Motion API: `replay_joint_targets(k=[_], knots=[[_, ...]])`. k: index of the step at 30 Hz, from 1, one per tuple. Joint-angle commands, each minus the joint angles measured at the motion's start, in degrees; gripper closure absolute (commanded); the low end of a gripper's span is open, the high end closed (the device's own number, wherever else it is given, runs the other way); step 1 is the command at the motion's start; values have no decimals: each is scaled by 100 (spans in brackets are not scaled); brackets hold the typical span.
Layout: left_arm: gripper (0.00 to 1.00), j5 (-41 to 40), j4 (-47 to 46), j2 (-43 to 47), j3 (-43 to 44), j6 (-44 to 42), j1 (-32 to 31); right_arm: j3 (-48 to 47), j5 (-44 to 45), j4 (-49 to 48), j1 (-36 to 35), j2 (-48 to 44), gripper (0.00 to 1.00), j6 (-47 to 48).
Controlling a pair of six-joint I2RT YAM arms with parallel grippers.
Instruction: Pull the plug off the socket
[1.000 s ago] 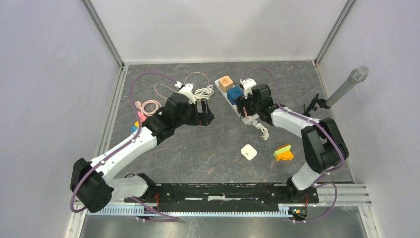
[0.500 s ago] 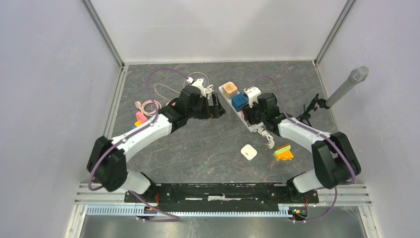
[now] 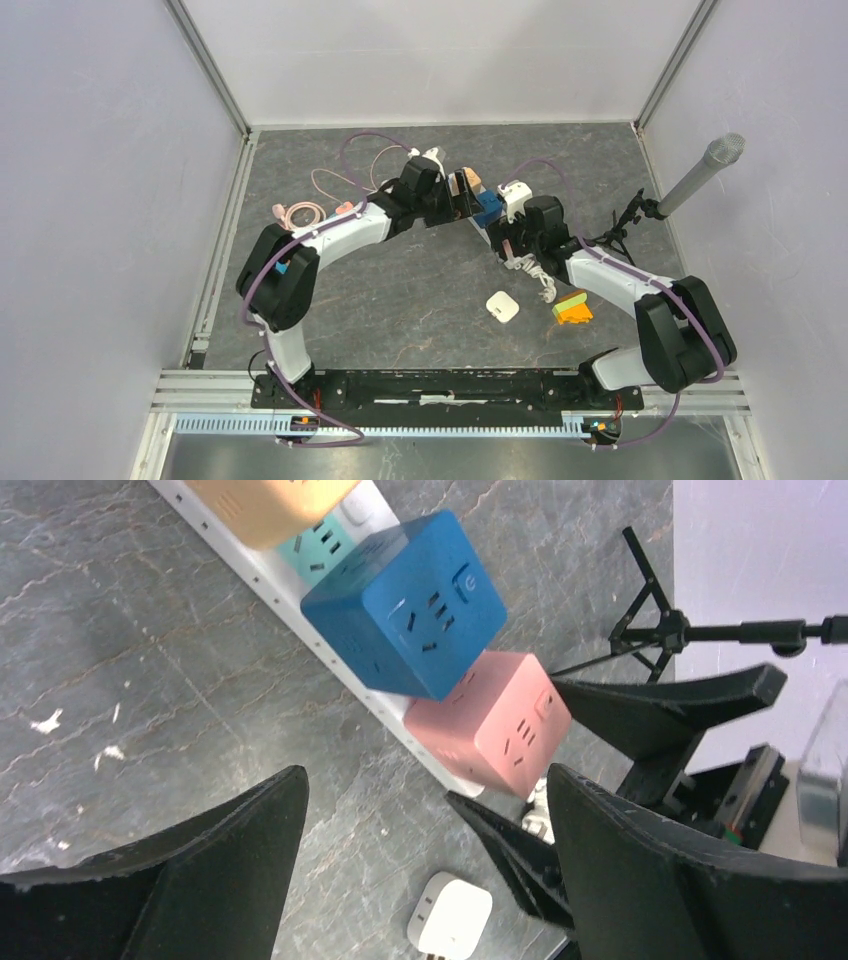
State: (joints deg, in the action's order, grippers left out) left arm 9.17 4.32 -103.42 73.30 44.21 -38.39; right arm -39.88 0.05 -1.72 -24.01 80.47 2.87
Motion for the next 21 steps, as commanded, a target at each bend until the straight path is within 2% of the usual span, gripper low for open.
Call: replay_joint_targets(k=[1,5,11,16,21], knots=[[8,-71,-335,-407,550,375,-28,-144,8,-439,-2,37,2,-41],[14,-305,-318,-811,828,565,-28,-268,12,-484,-7,148,15,11],[24,-621,-115,-1248,1291,633,-28,-214,-199,-595,-12,170,26,105],[32,-706,-29,-1420,1296,621,-28,-153,-279,-627,-3,187,36,236],[36,-645,-1,-1528,1064,516,-28,-107,-332,-731,-7,141,37,297]])
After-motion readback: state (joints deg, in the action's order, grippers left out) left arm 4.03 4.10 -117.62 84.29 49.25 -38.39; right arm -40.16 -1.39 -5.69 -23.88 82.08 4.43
